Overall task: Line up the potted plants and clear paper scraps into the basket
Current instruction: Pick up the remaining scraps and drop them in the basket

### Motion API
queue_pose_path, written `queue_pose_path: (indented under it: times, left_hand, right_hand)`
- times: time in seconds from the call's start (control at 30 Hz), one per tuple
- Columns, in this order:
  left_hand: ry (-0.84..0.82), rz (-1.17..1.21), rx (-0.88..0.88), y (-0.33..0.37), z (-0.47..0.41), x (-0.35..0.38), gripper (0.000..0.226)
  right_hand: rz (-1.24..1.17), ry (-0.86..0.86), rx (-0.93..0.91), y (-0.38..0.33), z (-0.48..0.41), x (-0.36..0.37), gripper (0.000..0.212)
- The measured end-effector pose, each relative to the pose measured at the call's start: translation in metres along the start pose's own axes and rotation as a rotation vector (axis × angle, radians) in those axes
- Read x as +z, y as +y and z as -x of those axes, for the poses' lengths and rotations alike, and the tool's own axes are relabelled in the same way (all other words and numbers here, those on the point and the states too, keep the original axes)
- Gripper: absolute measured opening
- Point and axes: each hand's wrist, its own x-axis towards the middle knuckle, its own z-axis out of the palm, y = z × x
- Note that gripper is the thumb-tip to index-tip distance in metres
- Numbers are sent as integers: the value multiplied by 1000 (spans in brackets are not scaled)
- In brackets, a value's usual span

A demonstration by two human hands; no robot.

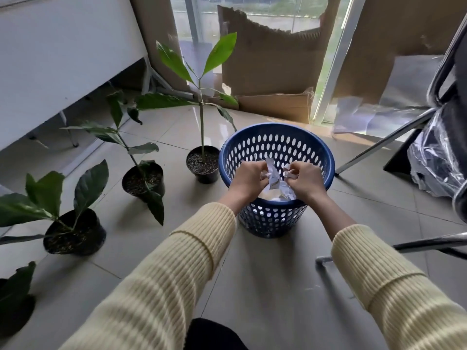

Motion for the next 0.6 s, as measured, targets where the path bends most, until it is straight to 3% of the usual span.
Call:
queue_pose_path:
  times: [0.27, 0.47, 0.6]
  left_hand:
    - [-103, -57, -44, -17, -7, 25, 16]
    - [-106, -85, -121, -24, -7, 34, 47]
    - [-96, -55, -111, -24, -8, 36, 50]
  right_hand:
    - [33, 42, -1, 6, 0, 16, 39]
    - [47, 79, -18, 5, 1, 19, 57]
    - [54, 88, -26, 6, 2, 20, 67]
